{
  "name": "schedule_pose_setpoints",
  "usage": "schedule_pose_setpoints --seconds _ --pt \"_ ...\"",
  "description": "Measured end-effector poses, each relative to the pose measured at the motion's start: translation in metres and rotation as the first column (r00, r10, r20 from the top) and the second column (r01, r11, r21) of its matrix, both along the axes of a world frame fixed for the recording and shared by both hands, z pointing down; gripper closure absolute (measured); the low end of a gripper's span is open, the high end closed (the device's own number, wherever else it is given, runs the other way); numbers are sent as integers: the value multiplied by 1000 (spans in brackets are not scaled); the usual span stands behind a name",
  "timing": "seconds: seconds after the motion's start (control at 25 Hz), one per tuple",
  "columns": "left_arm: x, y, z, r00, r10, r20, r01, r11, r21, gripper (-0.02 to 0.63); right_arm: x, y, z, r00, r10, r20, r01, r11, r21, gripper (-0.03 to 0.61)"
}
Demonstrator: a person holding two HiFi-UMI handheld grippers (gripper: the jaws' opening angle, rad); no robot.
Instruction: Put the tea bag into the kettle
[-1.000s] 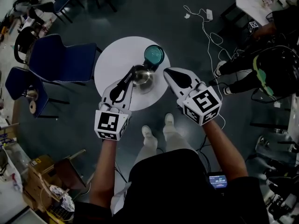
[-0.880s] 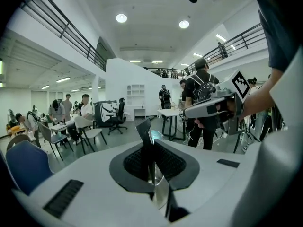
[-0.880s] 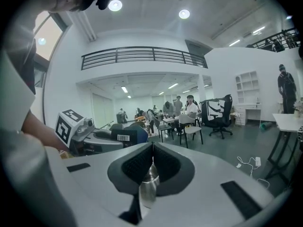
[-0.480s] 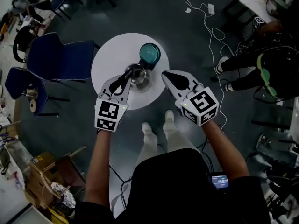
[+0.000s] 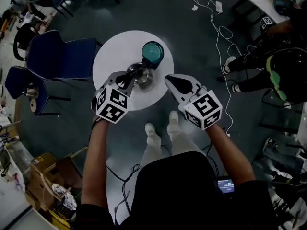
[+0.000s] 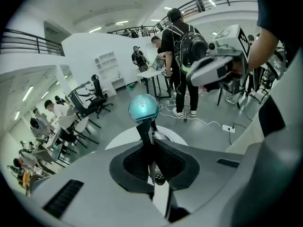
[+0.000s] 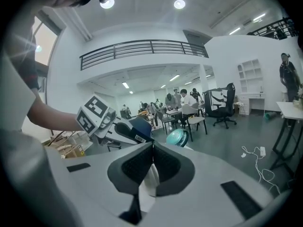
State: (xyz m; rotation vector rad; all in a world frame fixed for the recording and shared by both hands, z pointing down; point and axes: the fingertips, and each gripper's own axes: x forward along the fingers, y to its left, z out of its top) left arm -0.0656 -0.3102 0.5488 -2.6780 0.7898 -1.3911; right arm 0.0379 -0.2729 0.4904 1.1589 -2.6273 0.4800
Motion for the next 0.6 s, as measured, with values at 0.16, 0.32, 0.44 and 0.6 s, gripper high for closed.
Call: schedule_pose_setpoints --seconds 0.16,0.32,0.44,0.6 --pt "-1 -8 11 999 16 52 -14 999 -49 581 2 1 9 1000 -1 -5 1 1000 -15 558" --pt "-2 -11 22 992 51 114 -40 995 -94 581 6 2 16 1000 -2 -7 2 1000 -27 558" --pt "-2 -14 25 985 74 154 -57 992 -113 581 8 1 17 1000 0 -4 0 999 -32 558" --pt "2 -17 29 963 130 236 -104 987 -122 581 9 0 20 1000 0 0 0 999 -36 558"
